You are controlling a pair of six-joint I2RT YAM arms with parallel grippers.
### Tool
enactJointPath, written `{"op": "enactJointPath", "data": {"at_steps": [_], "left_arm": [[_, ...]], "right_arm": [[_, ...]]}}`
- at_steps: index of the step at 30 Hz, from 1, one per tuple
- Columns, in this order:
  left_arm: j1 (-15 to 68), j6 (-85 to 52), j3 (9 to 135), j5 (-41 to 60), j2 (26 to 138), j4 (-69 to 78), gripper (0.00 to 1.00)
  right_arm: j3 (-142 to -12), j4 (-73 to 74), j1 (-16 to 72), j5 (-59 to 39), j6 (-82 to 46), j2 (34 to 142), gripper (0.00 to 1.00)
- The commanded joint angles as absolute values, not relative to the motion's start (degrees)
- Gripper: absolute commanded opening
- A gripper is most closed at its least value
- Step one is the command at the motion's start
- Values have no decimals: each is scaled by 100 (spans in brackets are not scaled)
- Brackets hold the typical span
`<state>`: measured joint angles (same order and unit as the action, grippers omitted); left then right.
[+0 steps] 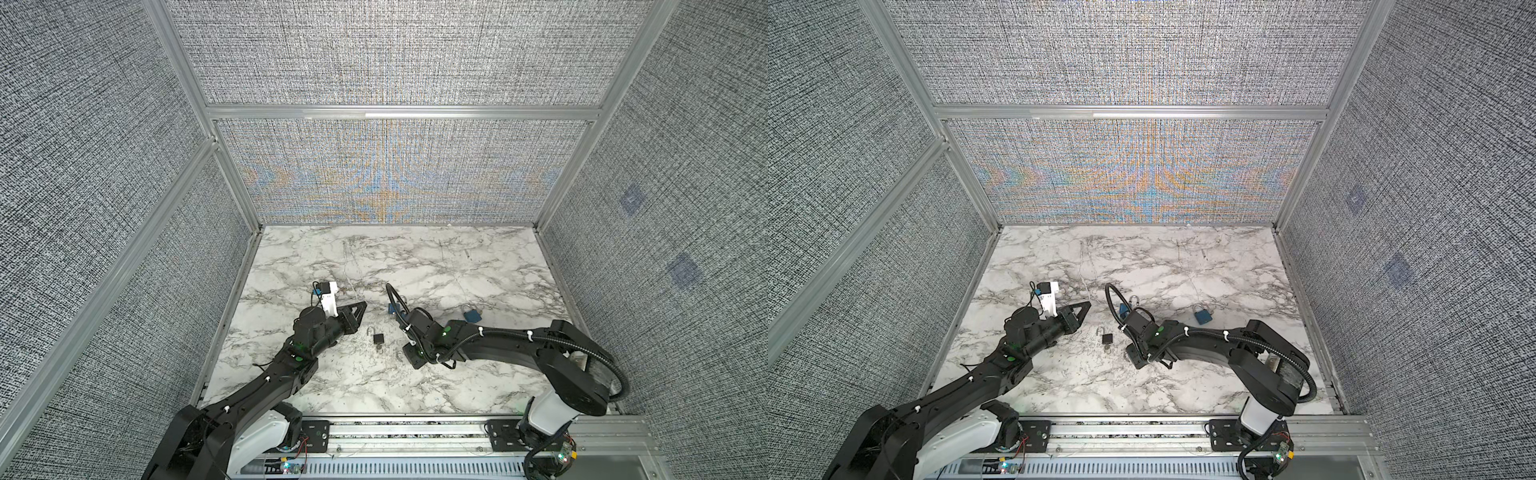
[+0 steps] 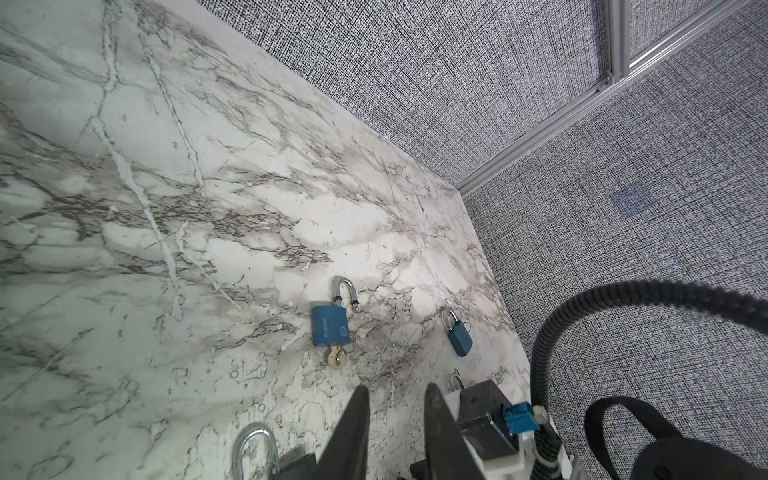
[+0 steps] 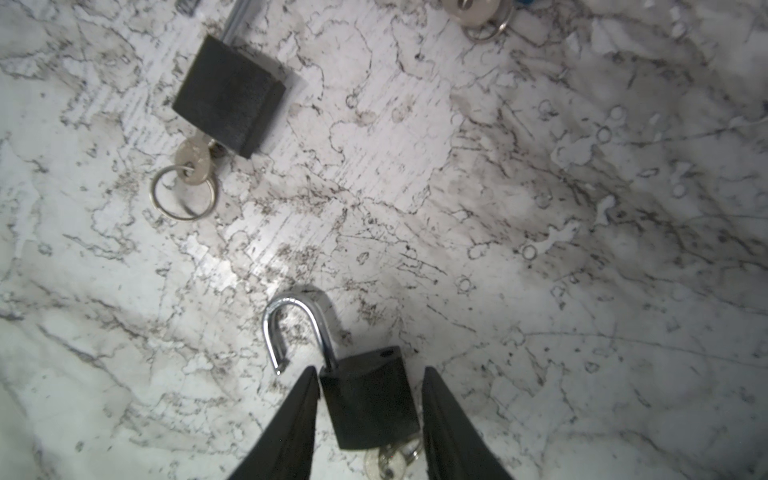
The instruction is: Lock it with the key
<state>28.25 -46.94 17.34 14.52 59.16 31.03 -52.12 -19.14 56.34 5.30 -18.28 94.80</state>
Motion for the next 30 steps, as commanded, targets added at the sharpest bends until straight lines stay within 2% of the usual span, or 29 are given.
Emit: {"op": "enactJointPath", "data": {"at_steps": [1, 30], "left_arm": [[2813, -4622, 1749, 1397, 5974, 3126, 26], [2813, -4614, 1890, 1460, 6242, 3138, 26]], "right_arm": [[-5195, -2012, 5660, 650, -1784, 9510, 43], [-5126, -2282, 5924, 1077, -1914, 9691, 43]]}}
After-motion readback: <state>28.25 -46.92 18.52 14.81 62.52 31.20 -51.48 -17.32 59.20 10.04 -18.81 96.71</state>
